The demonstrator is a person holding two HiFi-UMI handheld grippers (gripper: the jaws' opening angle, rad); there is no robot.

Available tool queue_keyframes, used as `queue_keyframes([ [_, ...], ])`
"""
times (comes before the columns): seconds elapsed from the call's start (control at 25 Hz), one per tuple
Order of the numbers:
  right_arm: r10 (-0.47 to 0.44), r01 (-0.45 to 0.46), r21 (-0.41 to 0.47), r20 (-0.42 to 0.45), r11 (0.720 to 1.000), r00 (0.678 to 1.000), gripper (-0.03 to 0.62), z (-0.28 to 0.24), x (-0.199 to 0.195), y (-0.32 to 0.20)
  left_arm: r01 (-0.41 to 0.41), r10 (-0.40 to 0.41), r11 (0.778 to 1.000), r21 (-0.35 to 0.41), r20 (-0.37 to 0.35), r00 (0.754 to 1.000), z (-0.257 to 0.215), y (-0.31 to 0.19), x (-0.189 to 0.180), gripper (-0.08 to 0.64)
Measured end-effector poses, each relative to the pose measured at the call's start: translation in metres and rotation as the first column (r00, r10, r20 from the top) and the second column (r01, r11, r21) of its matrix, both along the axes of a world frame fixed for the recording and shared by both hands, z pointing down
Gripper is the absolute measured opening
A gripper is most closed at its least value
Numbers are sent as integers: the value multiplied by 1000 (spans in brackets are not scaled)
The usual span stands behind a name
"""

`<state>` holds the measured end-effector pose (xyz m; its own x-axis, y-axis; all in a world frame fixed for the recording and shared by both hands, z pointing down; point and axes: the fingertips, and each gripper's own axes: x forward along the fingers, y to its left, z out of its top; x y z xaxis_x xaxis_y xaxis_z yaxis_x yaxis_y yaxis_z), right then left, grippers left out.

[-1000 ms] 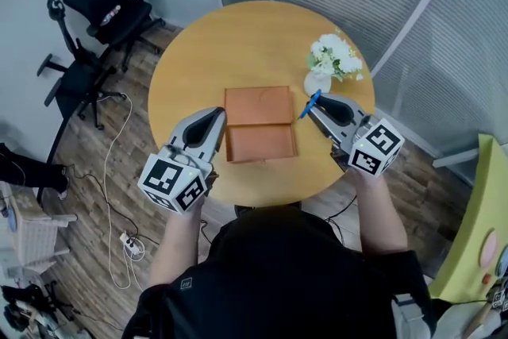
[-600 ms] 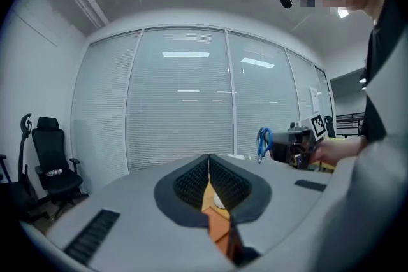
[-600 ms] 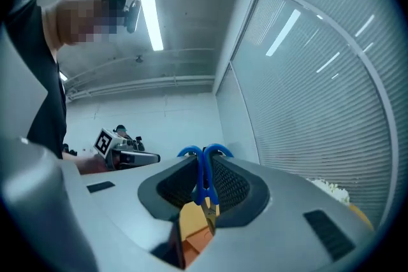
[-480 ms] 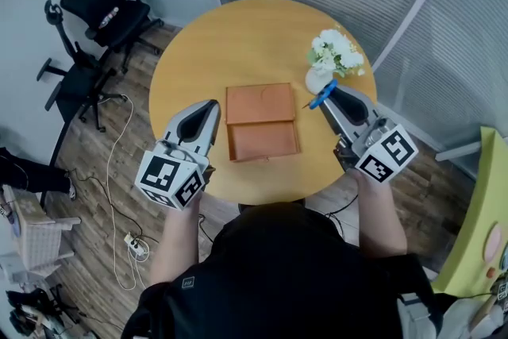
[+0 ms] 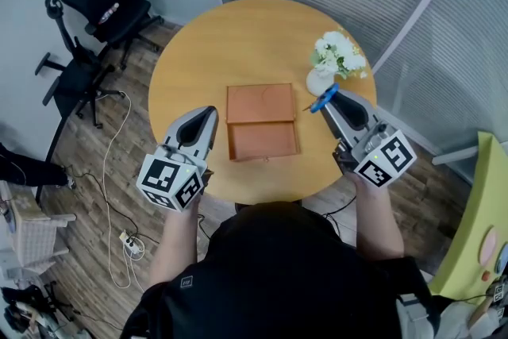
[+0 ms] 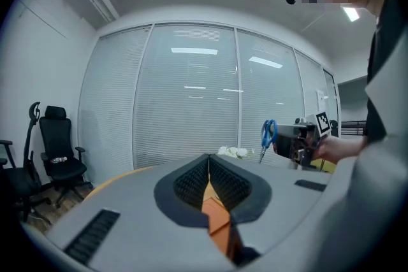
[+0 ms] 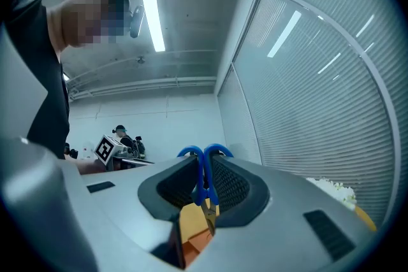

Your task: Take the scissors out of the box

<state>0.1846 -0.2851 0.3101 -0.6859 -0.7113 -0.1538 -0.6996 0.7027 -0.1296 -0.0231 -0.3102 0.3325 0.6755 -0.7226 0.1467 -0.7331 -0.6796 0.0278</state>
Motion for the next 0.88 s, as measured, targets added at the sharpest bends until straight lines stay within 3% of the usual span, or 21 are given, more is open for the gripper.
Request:
queue_keyframes([
  [0.88, -3, 3, 10, 14, 1000, 1000, 87, -2, 1, 5, 10, -10, 1000, -9, -19, 1000, 7, 3, -1, 15],
])
